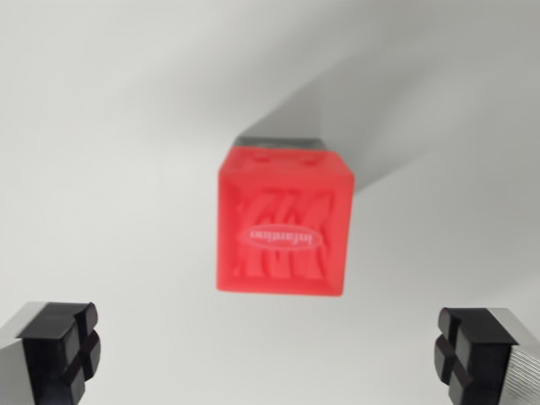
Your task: Destack cube
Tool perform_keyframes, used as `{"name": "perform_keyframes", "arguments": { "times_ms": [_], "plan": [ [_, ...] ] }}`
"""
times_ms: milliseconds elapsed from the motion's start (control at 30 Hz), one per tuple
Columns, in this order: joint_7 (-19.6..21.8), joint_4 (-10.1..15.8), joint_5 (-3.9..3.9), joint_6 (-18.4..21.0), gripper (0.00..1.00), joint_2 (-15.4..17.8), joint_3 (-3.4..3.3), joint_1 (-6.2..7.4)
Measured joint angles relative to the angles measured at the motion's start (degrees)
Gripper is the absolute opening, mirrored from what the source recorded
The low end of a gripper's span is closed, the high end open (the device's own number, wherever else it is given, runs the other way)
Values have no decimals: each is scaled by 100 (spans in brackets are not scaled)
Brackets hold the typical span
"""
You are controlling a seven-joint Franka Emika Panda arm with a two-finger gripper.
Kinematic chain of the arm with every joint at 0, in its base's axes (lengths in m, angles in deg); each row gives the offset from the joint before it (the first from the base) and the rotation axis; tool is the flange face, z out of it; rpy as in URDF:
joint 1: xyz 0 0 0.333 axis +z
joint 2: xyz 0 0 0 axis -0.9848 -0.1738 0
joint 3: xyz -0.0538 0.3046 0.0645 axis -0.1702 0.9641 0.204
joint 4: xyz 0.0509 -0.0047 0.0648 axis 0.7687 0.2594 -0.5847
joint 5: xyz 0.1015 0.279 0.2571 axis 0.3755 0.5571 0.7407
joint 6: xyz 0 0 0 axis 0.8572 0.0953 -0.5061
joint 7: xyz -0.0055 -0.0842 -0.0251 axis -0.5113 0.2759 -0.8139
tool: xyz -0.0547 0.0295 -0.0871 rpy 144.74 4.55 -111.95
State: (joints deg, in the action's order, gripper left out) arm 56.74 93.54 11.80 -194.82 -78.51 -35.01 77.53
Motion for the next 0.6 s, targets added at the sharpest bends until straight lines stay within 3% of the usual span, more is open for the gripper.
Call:
{"name": "perform_keyframes", "arguments": {
  "times_ms": [133, 600],
  "plan": [
    [146, 153, -6, -237, 100, -49, 3, 9],
    [198, 156, -51, -1111, 100, -932, 1, 9]
  ]
}}
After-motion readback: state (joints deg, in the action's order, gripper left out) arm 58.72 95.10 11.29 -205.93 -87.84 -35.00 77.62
